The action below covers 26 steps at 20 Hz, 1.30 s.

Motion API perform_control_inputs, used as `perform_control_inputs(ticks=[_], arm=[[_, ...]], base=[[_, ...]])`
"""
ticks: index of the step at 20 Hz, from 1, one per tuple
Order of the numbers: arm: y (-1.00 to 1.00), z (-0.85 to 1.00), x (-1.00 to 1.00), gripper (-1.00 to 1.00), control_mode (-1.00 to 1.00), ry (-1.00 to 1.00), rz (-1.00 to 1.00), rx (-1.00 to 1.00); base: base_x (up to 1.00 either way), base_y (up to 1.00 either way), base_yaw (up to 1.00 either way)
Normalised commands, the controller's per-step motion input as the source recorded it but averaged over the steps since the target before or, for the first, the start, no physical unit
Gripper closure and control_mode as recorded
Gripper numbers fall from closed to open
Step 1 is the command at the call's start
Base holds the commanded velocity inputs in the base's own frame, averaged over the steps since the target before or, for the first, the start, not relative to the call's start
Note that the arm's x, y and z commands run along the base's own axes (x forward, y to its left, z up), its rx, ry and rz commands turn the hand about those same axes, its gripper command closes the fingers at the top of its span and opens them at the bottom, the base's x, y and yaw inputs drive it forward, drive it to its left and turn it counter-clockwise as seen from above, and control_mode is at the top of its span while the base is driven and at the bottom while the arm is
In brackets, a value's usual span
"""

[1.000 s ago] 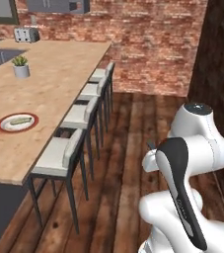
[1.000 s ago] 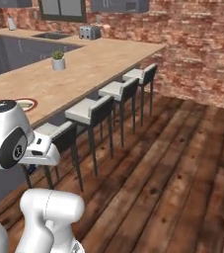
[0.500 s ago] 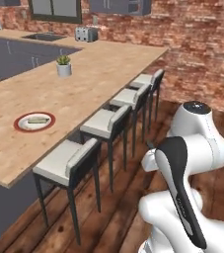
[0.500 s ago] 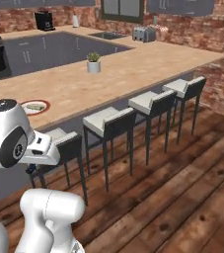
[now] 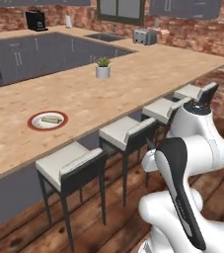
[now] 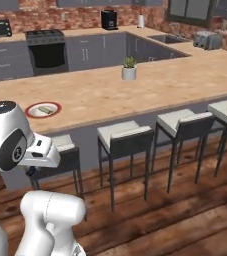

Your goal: Retrieve the butter from the fridge and place it on a plate on the dining table. Then retrieve the butter knife by the fridge and place it near the plate.

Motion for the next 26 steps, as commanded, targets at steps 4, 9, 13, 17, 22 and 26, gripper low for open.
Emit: perform_control_inputs(ticks=[4,9,13,17,22,26], arm=[[0.0,0.0,0.0,1.0,1.0,0.0,0.0,0.0],[0.0,0.0,0.0,1.0,1.0,0.0,0.0,0.0],[0.0,0.0,0.0,1.0,1.0,0.0,0.0,0.0],[0.0,0.0,0.0,1.0,1.0,0.0,0.0,0.0],[0.0,0.0,0.0,1.0,1.0,0.0,0.0,0.0],[0.0,0.0,0.0,1.0,1.0,0.0,0.0,0.0]], base=[[0.51,-0.93,0.55],[0.23,-0.54,0.55],[0.19,-0.3,0.52],[0.42,0.09,0.26],[0.67,-0.43,0.03],[0.89,-0.71,0.0]])
